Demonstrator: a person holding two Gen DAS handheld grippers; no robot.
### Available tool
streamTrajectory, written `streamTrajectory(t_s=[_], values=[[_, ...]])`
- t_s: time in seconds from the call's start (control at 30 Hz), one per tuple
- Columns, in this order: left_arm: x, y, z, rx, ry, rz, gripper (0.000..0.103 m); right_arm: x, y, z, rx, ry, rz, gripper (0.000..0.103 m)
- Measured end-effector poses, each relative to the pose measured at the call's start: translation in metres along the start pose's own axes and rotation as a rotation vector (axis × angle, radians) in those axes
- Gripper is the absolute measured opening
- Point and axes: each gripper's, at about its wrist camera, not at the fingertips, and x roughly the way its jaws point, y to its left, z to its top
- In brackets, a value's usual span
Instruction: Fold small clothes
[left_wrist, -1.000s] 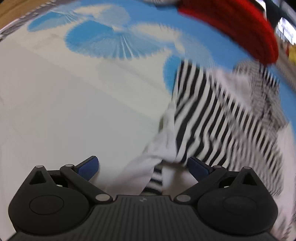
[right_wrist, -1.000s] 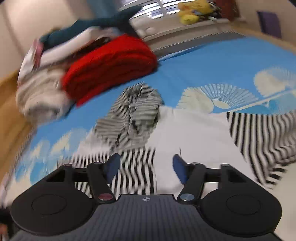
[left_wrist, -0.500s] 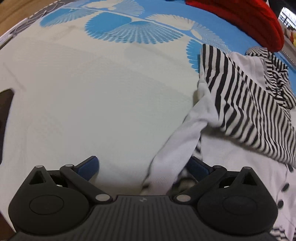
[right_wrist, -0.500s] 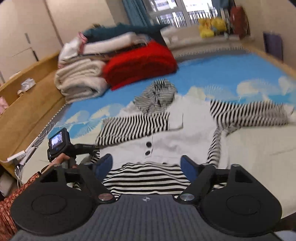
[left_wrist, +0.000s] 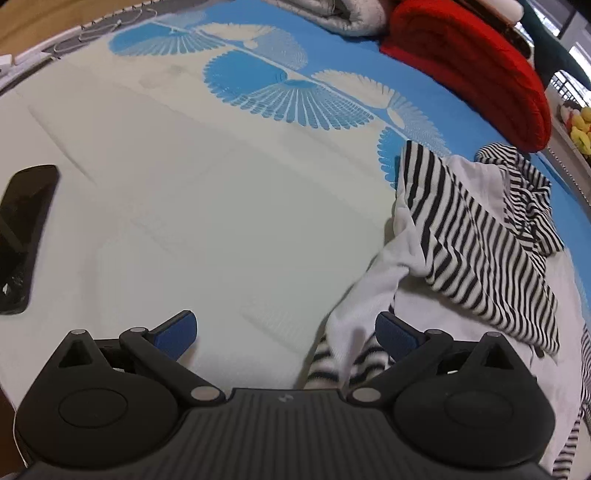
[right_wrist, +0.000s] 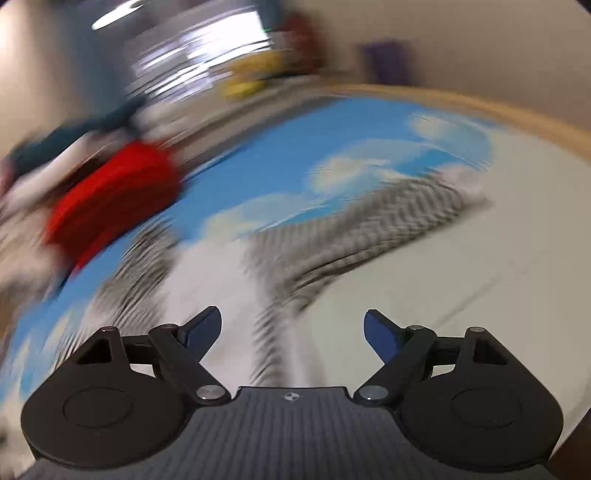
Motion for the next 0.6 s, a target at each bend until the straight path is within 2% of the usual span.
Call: streamTrajectory(t_s=[0.1,0.17,0.27,0.37,0.47,0.53,0.57,0.6], values=[[0.022,-0.007,0.01,-0.038,0.073,-0.046,0.103,0.052,-0.048,0.03,0.293,-0.032,-0.151,0.083],[0.032,-0.015,0.013,-0.026,0.102,-0.062,0.103,0.085,-0.076,0.044,0.405,-0.049,-0.208,0.083],[0.039,-0.027,0.018,0.036,0.089,-0.034,0.103,0.13,-0.102,0.064,0.458,-0.017,-0.262,0.083],[0.041,-0.028,0.022,0.024,0.065,-0.014,0.103,0.169,-0.122,0.079,0.511,-0.028,-0.292,0.085],[0.048,-0.025,0.022,-0.027,0.097,-0.019,0.103,0.19,-0.116,0.09,0.424,-0.093,-0.37,0.085],[0.054,-0.028,0.022,-0.036,0.136,-0.048,0.103,0.2,-0.114,0.099,0.397,-0.111,-0.353,0.039],[0.054,-0.03,0.021,-0.031,0.139,-0.055,0.103,0.203,-0.111,0.103,0.398,-0.108,-0.327,0.004],[0.053,-0.032,0.021,-0.024,0.135,-0.058,0.103,0.203,-0.103,0.108,0.396,-0.112,-0.311,0.005]])
